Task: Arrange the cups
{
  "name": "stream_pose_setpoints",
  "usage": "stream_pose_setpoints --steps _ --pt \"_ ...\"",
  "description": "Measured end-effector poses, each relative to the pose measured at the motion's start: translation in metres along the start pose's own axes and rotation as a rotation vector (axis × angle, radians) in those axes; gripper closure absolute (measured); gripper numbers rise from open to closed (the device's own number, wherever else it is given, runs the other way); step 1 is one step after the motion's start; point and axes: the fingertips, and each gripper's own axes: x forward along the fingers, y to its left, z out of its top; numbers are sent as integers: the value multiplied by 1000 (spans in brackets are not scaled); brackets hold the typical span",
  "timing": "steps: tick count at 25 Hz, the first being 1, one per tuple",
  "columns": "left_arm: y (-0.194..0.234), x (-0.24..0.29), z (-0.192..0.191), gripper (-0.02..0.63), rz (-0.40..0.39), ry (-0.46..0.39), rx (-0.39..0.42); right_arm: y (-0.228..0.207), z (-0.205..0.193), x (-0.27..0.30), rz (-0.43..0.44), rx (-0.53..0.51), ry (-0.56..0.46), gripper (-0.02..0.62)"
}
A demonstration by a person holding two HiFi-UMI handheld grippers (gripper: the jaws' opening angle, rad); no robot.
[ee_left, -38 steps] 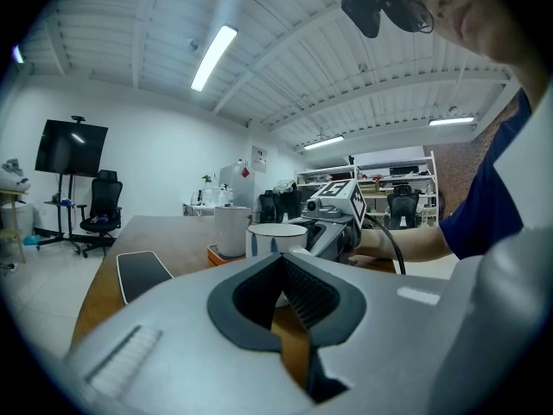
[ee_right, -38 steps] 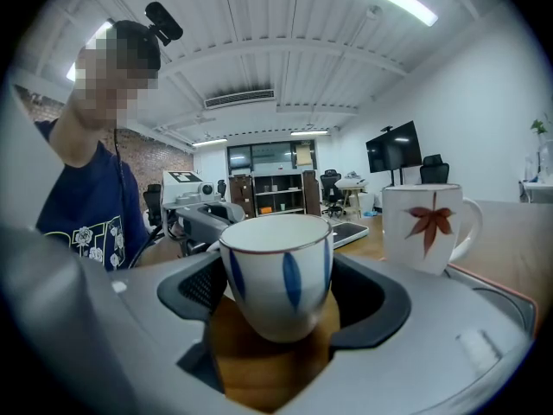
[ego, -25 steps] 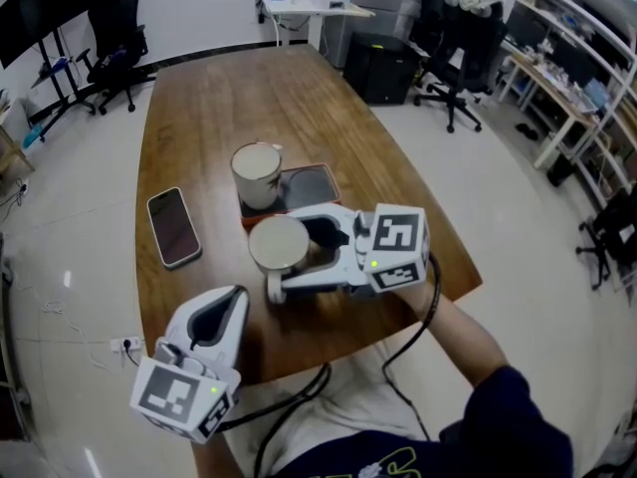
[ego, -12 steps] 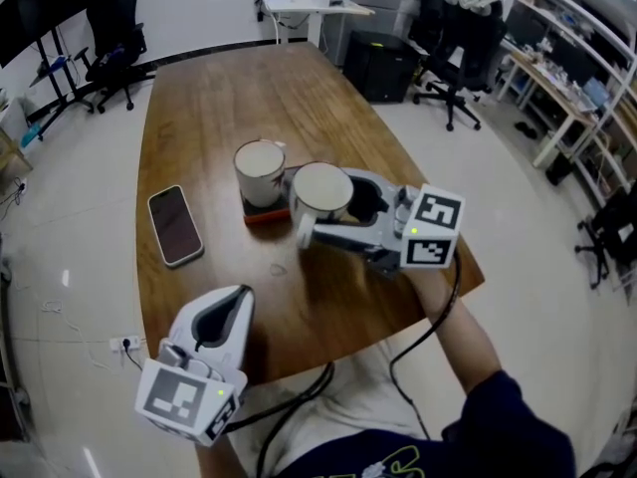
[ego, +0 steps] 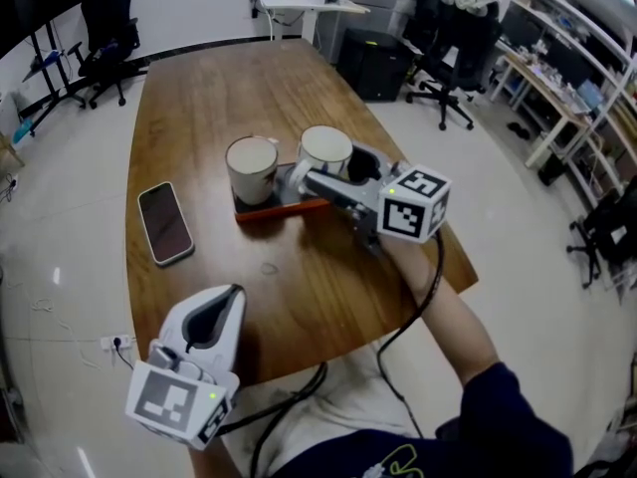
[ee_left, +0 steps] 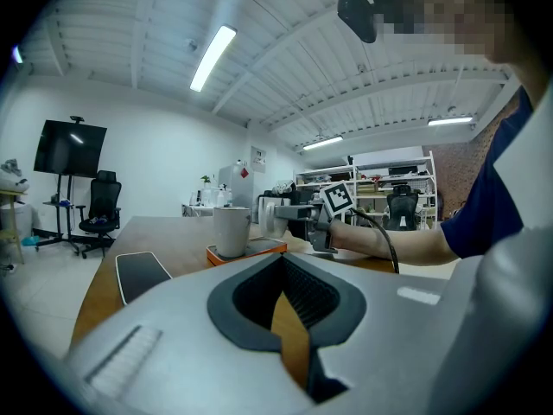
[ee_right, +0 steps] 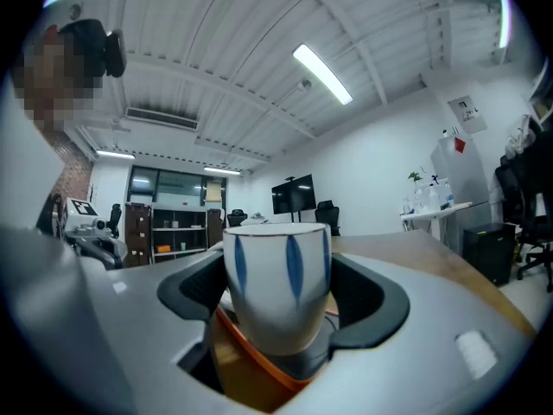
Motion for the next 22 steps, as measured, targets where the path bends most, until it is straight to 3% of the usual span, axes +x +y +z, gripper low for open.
stream_pose_setpoints --steps 5,12,22 --pt "2 1 4 603 13 3 5 -14 -22 10 -40 -2 80 230" --pt "0 2 2 603 5 2 -2 -22 -26 11 -85 -27 90 230" --pt "-1 0 -2 603 -3 6 1 -19 -28 21 -54 -19 104 229"
